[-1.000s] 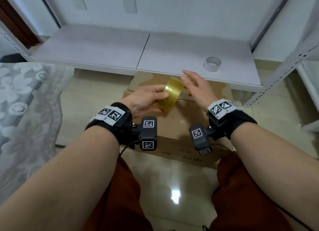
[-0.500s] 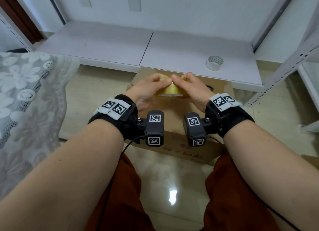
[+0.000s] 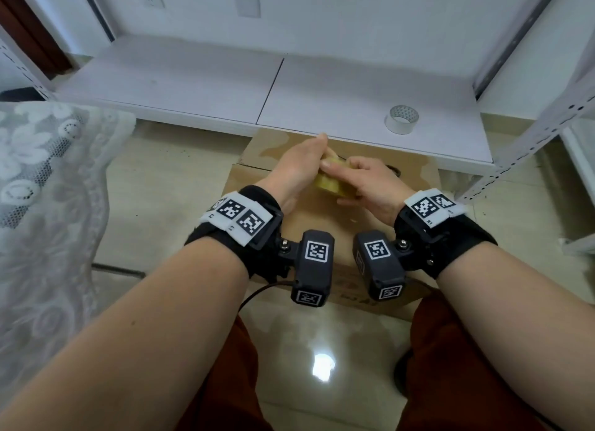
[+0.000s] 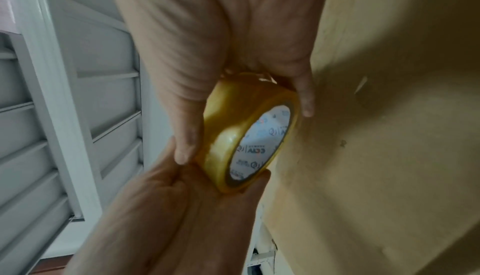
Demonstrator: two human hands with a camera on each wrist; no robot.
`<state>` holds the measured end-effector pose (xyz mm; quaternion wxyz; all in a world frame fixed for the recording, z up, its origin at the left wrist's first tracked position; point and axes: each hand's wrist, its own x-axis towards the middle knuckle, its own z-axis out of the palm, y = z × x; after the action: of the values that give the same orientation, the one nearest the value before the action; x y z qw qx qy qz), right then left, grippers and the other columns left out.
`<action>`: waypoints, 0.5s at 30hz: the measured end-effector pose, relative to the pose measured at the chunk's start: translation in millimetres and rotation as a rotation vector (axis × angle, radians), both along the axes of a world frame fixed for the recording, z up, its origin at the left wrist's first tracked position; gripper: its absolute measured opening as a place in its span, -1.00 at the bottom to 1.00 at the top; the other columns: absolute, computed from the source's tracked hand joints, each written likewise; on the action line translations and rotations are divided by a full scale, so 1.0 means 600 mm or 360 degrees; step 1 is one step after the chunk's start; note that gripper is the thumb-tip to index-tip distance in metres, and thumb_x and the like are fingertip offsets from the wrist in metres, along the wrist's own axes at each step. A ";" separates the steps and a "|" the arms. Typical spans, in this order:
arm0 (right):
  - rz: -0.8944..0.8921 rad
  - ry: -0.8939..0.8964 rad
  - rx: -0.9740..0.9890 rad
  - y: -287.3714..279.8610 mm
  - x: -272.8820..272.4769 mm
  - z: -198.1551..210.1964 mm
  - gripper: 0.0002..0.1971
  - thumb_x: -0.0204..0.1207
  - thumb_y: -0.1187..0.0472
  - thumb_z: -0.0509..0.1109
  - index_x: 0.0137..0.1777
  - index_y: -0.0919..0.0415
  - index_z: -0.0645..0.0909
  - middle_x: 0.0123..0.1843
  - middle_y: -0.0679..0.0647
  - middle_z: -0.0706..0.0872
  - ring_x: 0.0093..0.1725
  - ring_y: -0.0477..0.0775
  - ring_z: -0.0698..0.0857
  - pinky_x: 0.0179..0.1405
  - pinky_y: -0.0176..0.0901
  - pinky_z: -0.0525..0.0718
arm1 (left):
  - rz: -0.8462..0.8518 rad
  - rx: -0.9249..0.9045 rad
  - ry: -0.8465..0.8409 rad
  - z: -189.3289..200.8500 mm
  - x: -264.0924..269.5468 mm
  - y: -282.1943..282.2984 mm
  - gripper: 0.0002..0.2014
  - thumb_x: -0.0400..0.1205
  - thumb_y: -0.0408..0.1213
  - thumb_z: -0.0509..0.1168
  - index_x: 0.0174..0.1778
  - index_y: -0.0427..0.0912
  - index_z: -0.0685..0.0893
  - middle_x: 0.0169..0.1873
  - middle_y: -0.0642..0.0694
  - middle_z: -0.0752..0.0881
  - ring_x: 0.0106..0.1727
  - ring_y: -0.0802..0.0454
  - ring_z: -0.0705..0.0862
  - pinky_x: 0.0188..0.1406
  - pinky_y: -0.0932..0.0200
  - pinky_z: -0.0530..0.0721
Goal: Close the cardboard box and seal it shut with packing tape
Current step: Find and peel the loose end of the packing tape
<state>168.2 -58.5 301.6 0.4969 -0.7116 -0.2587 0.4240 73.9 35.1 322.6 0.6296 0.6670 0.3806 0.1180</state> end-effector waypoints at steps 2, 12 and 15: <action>-0.0055 -0.0006 0.0033 0.001 -0.002 0.004 -0.60 0.43 -0.21 0.45 -0.17 0.15 0.59 -0.08 0.10 0.65 0.01 0.07 0.65 0.00 0.00 0.70 | 0.0102 -0.0072 -0.0083 -0.002 0.003 0.002 -0.66 0.75 -0.01 0.05 0.14 -0.11 0.65 0.04 -0.09 0.67 0.02 0.01 0.59 0.06 0.10 0.56; -0.0108 0.0463 0.0068 -0.005 -0.014 0.031 -0.57 0.64 -0.23 0.13 0.19 0.06 0.61 0.17 0.14 0.73 0.16 0.20 0.73 0.11 0.28 0.72 | 0.0164 -0.0608 -0.0192 -0.025 -0.019 -0.007 -0.31 0.52 0.01 0.47 0.46 -0.10 0.30 0.27 -0.23 0.57 0.18 -0.23 0.70 0.01 -0.21 0.77; -0.0037 0.0563 0.0062 -0.008 -0.016 0.028 -0.54 0.67 -0.11 0.18 0.37 0.21 0.52 0.24 0.22 0.67 0.16 0.25 0.72 0.10 0.27 0.72 | 0.0158 -0.0614 -0.0147 -0.025 -0.024 0.002 -0.36 0.56 0.11 0.39 0.45 -0.11 0.34 0.25 -0.26 0.62 0.12 -0.25 0.73 0.00 -0.26 0.74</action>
<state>158.8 -63.2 318.5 0.5534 -0.6190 -0.1671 0.5317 59.2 36.0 307.9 0.7558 0.5085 0.3992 0.1043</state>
